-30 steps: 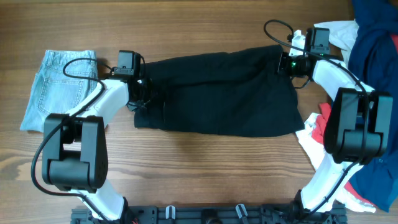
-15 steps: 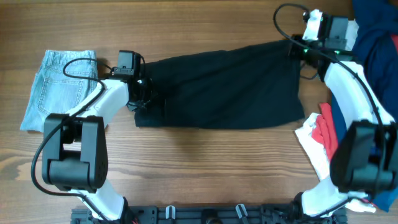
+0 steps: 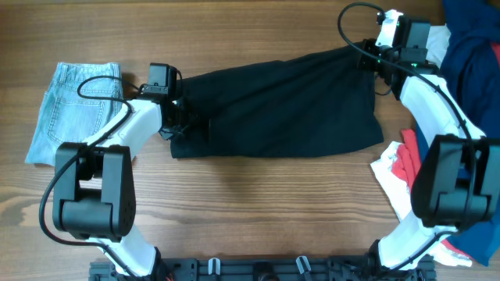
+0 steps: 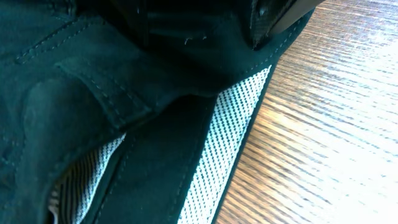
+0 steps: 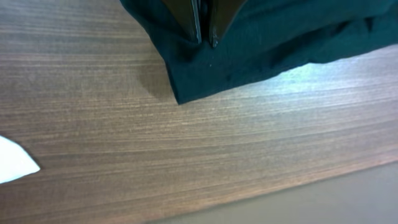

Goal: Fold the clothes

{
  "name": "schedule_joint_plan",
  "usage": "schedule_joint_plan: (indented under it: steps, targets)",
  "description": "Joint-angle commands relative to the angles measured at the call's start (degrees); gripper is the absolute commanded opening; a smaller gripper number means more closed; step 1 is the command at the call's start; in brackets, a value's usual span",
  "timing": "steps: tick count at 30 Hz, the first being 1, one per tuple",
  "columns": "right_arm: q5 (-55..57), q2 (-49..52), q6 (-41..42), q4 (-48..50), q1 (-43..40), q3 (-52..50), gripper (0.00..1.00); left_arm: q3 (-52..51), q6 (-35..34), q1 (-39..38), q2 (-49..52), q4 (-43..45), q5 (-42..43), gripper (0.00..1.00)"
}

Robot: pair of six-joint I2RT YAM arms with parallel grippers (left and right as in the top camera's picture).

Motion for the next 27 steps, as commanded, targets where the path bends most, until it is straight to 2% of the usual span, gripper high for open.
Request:
schedule_joint_plan:
  steps: [1, 2, 5, 6, 15, 17, 19, 21, 23, 27]
  targets:
    - [3.4, 3.0, 1.9, 2.2, -1.0, 0.5, 0.1, -1.2, -5.0, 0.1, 2.6, -0.3, -3.8, 0.53]
    - [3.0, 3.7, 2.0, 2.2, -1.0, 0.5, 0.19, -1.2, -5.5, 0.1, 2.6, -0.2, -3.8, 0.53]
    - [2.2, 4.1, 1.7, 0.5, -1.3, 0.5, 0.83, -1.2, -6.2, 0.1, 2.6, -0.1, -3.8, 0.56]
    - [2.1, 3.6, 1.7, -0.8, -1.7, 0.5, 0.99, -1.2, -6.2, 0.1, 2.6, -0.1, -3.8, 0.57]
    - [-1.6, -1.2, 1.7, -22.0, -6.7, 0.5, 1.0, -1.1, -5.9, 1.9, -3.7, -0.6, -4.0, 0.64]
    - [-2.4, -1.2, 0.6, -25.0, -6.6, 0.5, 1.0, -1.1, -5.9, 2.1, -6.8, -1.0, -4.0, 0.7]
    - [-2.3, -1.2, 1.2, -26.4, -6.6, 0.5, 1.0, -1.1, -5.9, 1.9, -9.9, -0.9, -3.8, 0.85]
    - [-2.4, -1.3, 1.3, -27.3, -6.6, 0.5, 1.0, -1.1, -1.4, 1.5, -12.3, 0.9, -3.6, 0.95]
    - [-2.4, -1.4, 1.2, -29.9, -6.6, 0.5, 1.0, -1.1, 0.3, 1.4, -12.4, 2.8, -3.6, 0.99]
    - [-3.7, -1.4, -0.6, -34.3, -6.6, 0.5, 1.0, -1.2, 0.3, 1.4, -10.5, 2.1, -2.9, 1.0]
